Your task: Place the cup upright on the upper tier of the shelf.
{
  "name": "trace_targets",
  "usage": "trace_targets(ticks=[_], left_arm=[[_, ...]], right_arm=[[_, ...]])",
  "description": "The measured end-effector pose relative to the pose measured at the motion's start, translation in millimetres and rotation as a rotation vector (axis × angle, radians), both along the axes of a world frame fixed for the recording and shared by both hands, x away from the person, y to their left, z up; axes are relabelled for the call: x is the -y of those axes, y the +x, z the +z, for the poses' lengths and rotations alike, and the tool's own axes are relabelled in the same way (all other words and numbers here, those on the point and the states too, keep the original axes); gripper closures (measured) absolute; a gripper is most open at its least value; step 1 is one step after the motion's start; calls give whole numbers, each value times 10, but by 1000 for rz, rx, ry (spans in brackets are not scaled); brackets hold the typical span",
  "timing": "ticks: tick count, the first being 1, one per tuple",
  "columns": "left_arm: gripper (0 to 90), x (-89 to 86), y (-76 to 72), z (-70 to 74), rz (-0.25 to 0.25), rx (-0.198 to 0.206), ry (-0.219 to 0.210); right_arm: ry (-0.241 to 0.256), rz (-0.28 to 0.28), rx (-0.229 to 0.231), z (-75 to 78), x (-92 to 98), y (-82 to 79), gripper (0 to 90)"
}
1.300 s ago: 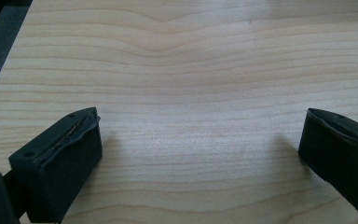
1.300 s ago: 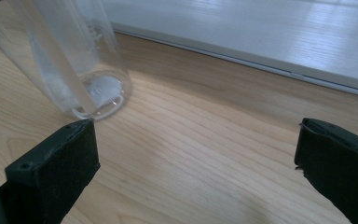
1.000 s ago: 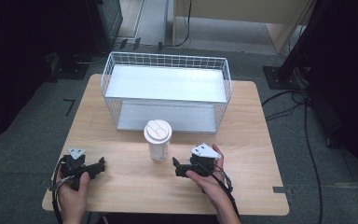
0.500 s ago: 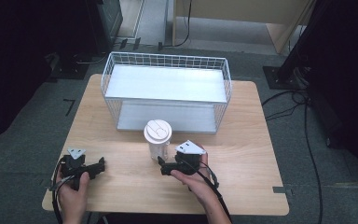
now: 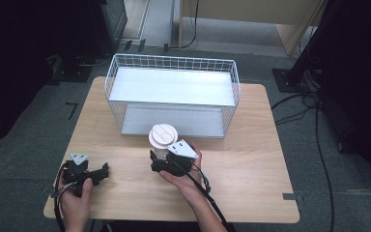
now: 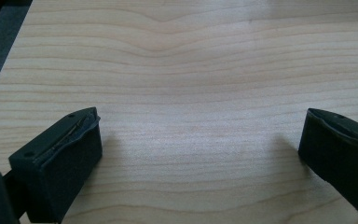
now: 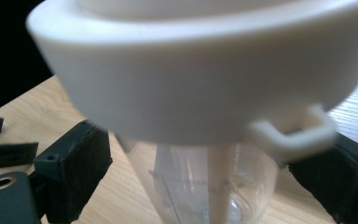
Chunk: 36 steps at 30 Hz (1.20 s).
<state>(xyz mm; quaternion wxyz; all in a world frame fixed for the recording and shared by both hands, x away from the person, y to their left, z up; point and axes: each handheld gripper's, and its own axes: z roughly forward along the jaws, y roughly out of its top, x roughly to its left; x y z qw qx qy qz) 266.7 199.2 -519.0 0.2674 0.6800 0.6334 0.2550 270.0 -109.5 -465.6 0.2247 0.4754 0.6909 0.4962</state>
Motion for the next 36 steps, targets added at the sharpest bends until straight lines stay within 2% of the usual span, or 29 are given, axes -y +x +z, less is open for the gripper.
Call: trace_targets(ticks=[4,5,7,12,17,25,32,36], left_arm=[[0,0,0,0,0,0,0],[0,0,0,0,0,0,0],[0,0,0,0,0,0,0],[0,1,1,-1,2,2,-2],[0,1,1,0,1,1,-2],[0,2,2,0,1,-1,-1],[0,1,4,2,-1,-2,1],[0,1,4,2,0,-2,1]], right_arm=[[13,-25,8,7,-36,37,86],[25,-53,35,37,-59,49,96],[32,-66,60,74,-75,55,104],[10,-73,88,126,-112,72,128],[25,-98,126,162,-101,40,150],[26,-114,145,219,-75,23,154],[36,-130,187,385,-15,-4,154],[39,-142,223,538,29,-16,154]])
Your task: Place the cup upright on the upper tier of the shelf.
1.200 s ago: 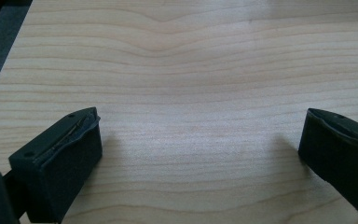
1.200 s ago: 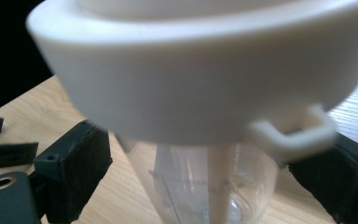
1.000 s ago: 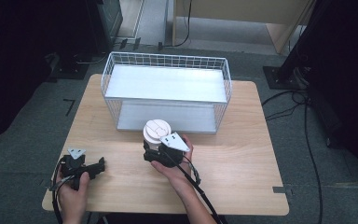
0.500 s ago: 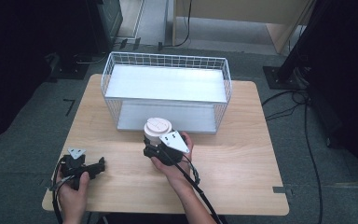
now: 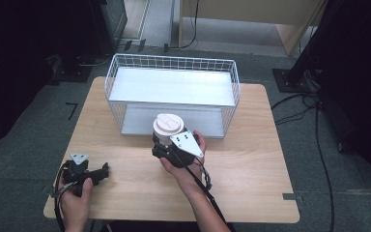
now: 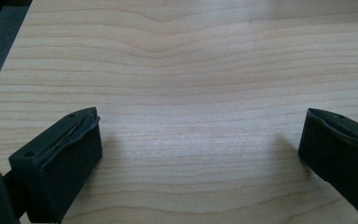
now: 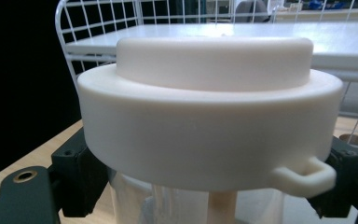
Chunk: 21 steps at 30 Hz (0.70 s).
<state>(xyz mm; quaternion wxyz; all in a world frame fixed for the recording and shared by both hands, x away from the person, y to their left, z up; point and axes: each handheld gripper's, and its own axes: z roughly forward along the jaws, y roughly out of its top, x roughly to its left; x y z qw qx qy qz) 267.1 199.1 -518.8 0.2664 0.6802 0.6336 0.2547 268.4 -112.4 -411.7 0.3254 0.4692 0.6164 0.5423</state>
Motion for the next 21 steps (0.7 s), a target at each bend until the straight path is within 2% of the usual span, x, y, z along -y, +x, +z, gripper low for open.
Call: trace_targets(ticks=[2,4,9,21], left_arm=[[0,0,0,0,-1,0,0],[0,-1,0,0,-1,0,0],[0,0,0,0,-1,0,0],[0,0,0,-1,0,1,0]], right_arm=[[-2,-2,4,32,7,3,154],[-12,-11,17,133,28,22,154],[-4,-24,34,241,58,40,154],[-6,-46,107,618,131,132,154]])
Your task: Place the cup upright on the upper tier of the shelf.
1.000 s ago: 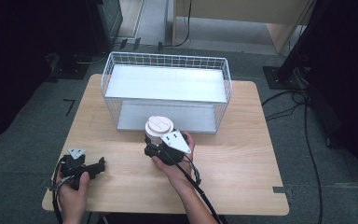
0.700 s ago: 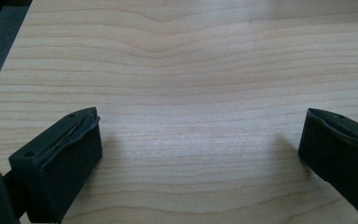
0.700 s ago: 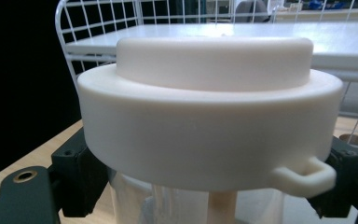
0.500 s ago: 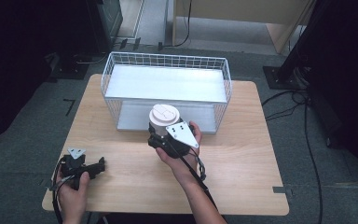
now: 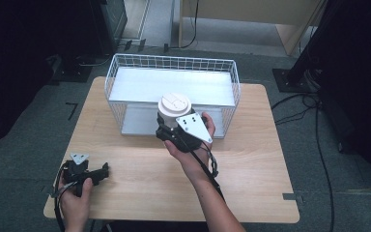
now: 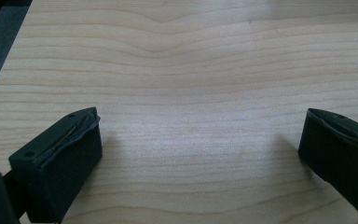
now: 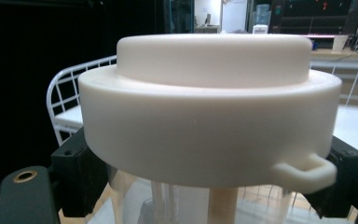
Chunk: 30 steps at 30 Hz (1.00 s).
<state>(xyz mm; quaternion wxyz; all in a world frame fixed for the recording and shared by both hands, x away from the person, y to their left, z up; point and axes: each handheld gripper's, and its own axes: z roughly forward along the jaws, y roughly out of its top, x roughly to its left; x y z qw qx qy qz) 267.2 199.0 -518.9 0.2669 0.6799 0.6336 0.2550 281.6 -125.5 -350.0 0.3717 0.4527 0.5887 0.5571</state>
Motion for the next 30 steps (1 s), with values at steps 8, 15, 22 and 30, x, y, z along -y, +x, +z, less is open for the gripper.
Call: trace_targets(ticks=[8,15,22,30], left_arm=[[0,-1,0,0,-1,0,0],[0,0,0,0,0,0,0],[0,-1,0,0,-1,0,0],[0,0,-1,1,0,-1,0]], right_arm=[[-21,-7,54,309,31,110,154],[-19,-31,90,527,84,258,154],[-22,-52,104,673,117,402,154],[-14,-74,87,706,192,650,153]])
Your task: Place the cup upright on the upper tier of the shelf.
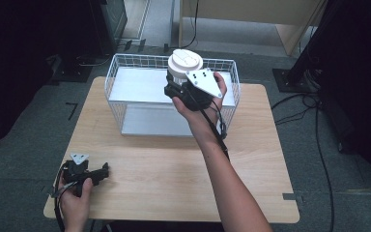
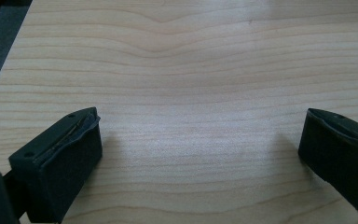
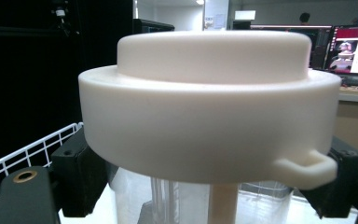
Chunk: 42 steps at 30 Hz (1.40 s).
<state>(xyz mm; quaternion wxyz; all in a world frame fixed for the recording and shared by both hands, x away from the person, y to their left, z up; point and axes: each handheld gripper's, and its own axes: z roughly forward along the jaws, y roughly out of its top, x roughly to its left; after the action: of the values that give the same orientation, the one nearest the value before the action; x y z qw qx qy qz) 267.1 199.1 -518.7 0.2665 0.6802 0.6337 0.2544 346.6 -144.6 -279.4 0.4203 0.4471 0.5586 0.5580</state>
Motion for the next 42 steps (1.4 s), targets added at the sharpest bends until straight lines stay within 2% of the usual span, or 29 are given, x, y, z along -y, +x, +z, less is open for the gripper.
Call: trace_targets(ticks=[5,14,20,27,32,35,42], left_arm=[[0,0,1,0,0,1,0],[0,1,0,0,0,1,-1],[0,0,0,1,0,-1,-1],[0,1,0,0,0,0,-1],[0,0,0,0,0,0,-1],[0,0,0,0,0,0,-1],[0,1,0,0,1,0,-1]], right_arm=[[-7,-1,-6,7,16,102,153],[-8,-7,-11,17,59,471,153],[0,-21,-23,26,37,601,153],[-31,-40,-32,50,-42,786,153],[2,-49,-43,52,-5,831,153],[-13,-52,-45,49,3,826,153],[-8,-44,-49,36,43,799,151]])
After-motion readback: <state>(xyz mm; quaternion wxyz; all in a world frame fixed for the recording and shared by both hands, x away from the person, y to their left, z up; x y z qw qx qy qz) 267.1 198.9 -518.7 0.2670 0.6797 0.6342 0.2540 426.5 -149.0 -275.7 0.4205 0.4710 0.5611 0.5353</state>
